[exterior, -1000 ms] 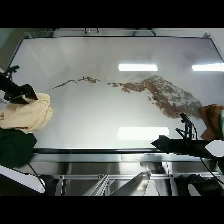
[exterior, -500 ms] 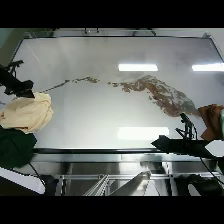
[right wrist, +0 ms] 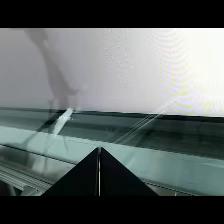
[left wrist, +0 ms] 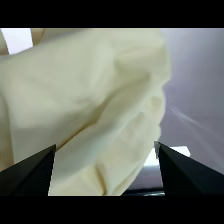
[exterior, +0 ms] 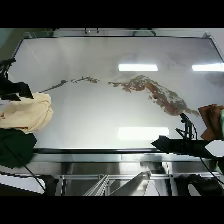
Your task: Fold the shirts.
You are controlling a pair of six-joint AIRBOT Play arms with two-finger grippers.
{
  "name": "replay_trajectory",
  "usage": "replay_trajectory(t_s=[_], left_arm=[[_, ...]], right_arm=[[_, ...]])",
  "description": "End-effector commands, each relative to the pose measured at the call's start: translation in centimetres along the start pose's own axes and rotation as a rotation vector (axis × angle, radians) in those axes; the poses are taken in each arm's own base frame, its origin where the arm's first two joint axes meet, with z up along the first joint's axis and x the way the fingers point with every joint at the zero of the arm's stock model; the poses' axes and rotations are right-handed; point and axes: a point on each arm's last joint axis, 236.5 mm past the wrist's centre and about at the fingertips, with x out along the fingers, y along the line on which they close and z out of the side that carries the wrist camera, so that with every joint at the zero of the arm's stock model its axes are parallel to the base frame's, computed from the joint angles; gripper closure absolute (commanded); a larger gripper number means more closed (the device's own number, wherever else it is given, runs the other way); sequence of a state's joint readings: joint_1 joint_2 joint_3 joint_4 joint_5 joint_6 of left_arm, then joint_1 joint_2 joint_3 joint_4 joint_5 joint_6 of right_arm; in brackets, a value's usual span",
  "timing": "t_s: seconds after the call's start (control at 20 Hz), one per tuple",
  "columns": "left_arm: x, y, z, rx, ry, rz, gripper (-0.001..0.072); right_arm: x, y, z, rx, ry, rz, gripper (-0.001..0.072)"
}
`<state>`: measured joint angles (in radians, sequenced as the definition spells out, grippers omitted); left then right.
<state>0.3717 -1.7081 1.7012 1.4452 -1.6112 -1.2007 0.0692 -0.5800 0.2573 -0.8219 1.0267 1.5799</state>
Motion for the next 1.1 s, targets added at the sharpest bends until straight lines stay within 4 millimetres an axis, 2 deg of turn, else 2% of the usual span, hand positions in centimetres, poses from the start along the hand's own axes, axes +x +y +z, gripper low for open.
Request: replay_trajectory(t_s=[0.0, 0.1, 0.25, 0.3, 0.4, 0.5, 0.6, 0.65, 0.7, 0.75, 0.8, 0.85, 0.9, 0.95, 1.0, 1.05], left_arm=[[3.6, 2.3, -2.9, 0.068, 0.097, 0.055, -0.0009], [5.5, 4.1, -4.8, 0.08, 0.168, 0.126, -0.0009], [7.3, 4.8, -6.5, 0.111, 0.233, 0.169, 0.0014], [7.6, 4.8, -6.8, 0.114, 0.242, 0.172, 0.012], [8.0, 4.8, -6.8, 0.121, 0.241, 0.179, 0.071], [8.0, 4.9, -5.9, 0.07, 0.2, 0.198, 0.0697], [6.2, 3.7, -4.0, 0.049, 0.145, 0.176, 0.0695], [4.7, 2.1, -2.5, 0.051, 0.085, 0.135, 0.0694], [2.1, -0.8, -0.3, 0.064, -0.02, 0.068, 0.069], [-1.0, -4.5, 1.9, 0.089, -0.145, -0.024, 0.069], [-4.9, -9.3, 3.8, 0.14, -0.278, -0.158, 0.0689], [-9.0, -14.3, 4.8, 0.207, -0.397, -0.3, 0.0689], [-13.4, -19.5, 5.0, 0.267, -0.501, -0.459, 0.0688], [-17.9, -24.4, 4.2, 0.363, -0.588, -0.61, 0.0688], [-21.2, -28.2, 2.8, 0.445, -0.635, -0.715, 0.0688], [-22.9, -30.6, 1.4, 0.505, -0.647, -0.763, 0.0688]], right_arm=[[0.0, 0.0, -0.1, -0.012, 0.001, 0.0, 0.0695], [0.0, 0.0, -0.1, -0.011, 0.002, 0.001, 0.0695], [0.0, 0.0, 0.0, -0.011, -0.002, 0.0, 0.0695], [0.0, 0.0, 0.0, -0.011, -0.002, 0.0, 0.0695], [0.0, 0.0, 0.0, -0.011, -0.002, 0.001, 0.0695], [0.0, 0.0, 0.0, -0.011, -0.002, 0.001, 0.0695], [0.0, 0.0, 0.0, -0.011, -0.001, 0.001, 0.0695], [0.0, 0.0, 0.0, -0.011, -0.001, 0.001, 0.0695], [0.0, 0.0, 0.0, -0.011, -0.001, 0.001, 0.0695], [0.0, 0.3, 0.0, -0.003, -0.001, 0.013, 0.0695], [0.0, 0.8, 0.0, 0.008, -0.001, 0.032, 0.0695], [0.0, 1.3, 0.0, 0.022, 0.0, 0.054, 0.0695], [-0.1, 1.8, 0.0, 0.035, 0.002, 0.077, 0.0695], [-0.1, 2.3, 0.0, 0.046, 0.001, 0.096, 0.0695], [-0.1, 2.4, 0.0, 0.046, 0.001, 0.102, 0.0695], [-0.1, 2.4, 0.0, 0.02, 0.0, 0.102, 0.0695]])
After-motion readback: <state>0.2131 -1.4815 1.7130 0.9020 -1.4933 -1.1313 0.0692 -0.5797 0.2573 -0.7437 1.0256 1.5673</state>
